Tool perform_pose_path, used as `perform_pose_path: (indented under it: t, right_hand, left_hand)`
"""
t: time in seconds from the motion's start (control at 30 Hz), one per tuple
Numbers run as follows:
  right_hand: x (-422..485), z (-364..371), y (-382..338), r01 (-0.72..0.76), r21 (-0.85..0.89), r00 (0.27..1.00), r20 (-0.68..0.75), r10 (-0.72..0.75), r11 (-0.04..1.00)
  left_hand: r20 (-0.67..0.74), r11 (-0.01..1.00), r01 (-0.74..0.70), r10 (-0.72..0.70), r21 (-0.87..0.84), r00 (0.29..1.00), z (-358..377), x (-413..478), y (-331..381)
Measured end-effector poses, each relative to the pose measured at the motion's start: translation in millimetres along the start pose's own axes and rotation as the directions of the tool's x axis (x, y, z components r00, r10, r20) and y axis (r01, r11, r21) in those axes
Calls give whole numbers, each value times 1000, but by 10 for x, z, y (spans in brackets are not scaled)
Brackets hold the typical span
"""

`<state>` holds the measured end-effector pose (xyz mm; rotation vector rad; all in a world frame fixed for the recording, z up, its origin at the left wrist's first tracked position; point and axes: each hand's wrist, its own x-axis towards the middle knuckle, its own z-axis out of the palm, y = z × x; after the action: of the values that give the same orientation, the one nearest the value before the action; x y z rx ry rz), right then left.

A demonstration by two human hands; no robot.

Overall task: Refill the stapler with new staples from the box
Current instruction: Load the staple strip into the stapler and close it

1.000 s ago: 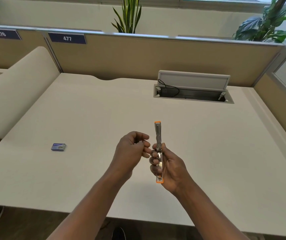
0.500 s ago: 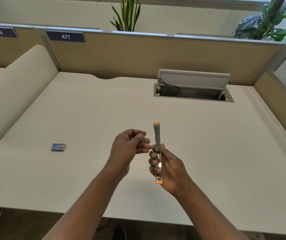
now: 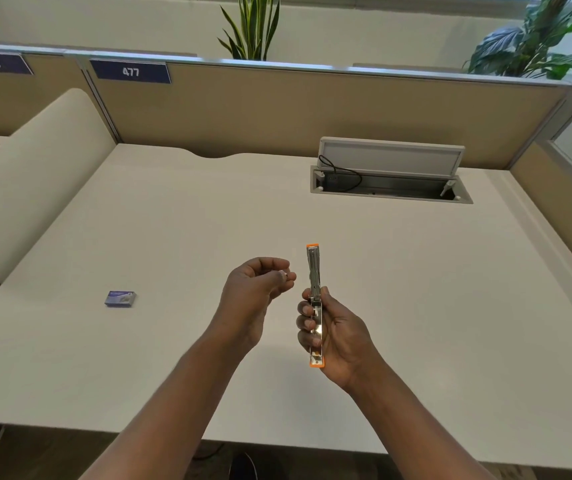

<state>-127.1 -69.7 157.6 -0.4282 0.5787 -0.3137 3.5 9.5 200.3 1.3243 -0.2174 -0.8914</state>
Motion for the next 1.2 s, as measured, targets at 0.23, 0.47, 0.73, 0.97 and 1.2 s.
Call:
perform_pose_path:
  t: [0.23,0.47,0.73,0.97,1.2]
  right_hand:
    - [95,54,45,11,0,1000,-14,-11,1000]
    - [177,102,104,16,1,1000,-26,-16,1000]
    - [264,164,162,12,10,1000,-10,-12,1000]
    - [336,214,210,9,16,1000,-3,-9,1000]
    - [379,252,234,11,29,1000,-14,-11,1000]
  left_hand:
    - [-2,996,-32,32,87,999,-19,50,31]
    - [-21,962,-144,153,231,988,-74,100,44]
    - [24,859,-298,317,416,948,-81,161,140]
    - [164,657,-471,473,588,865,-77,217,166]
    - [248,516,-559,551,650,797,-122,294,133]
